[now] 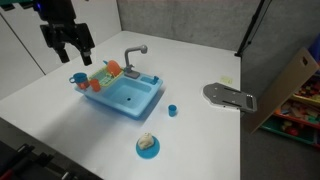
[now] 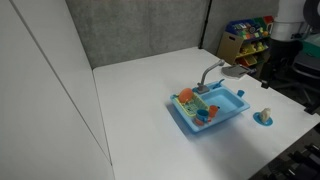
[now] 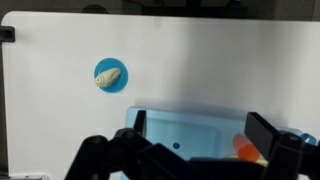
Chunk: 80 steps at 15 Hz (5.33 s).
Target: Remove the blue cup from the orange cup and put it in the sink
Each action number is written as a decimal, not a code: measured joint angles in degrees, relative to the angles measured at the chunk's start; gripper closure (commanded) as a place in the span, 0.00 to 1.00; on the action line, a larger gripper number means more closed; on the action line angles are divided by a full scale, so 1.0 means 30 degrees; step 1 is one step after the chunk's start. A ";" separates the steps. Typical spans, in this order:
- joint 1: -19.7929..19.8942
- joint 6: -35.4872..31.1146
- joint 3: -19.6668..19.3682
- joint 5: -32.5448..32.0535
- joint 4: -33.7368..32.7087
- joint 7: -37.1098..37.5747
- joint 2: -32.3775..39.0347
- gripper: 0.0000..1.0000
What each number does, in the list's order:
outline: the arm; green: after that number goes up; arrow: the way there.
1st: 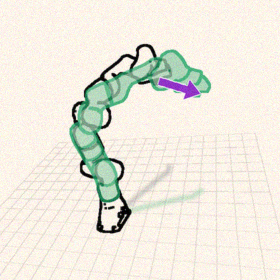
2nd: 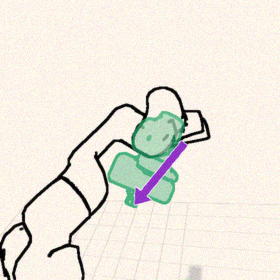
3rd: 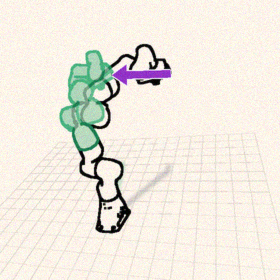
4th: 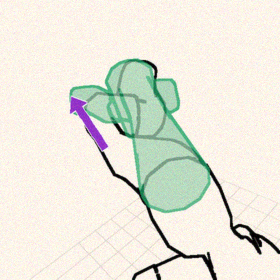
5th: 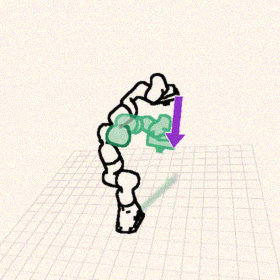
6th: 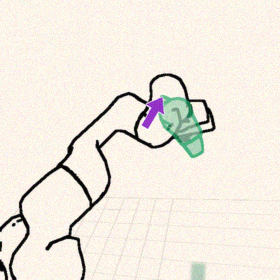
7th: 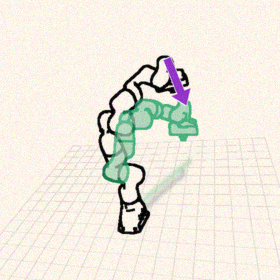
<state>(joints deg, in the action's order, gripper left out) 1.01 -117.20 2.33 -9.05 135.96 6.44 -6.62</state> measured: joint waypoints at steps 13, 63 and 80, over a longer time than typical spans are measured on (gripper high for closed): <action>-0.0718 -0.3162 -0.0017 0.0555 -0.0579 0.3411 0.2665 0.00; -0.4591 -0.7648 -0.0517 0.2409 -0.4976 0.6042 1.0820 0.00; -0.4811 -0.7625 -0.0484 0.2409 -0.4688 0.6042 1.0958 0.08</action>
<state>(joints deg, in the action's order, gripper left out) -13.42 -140.08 0.88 -1.82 121.89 24.57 26.26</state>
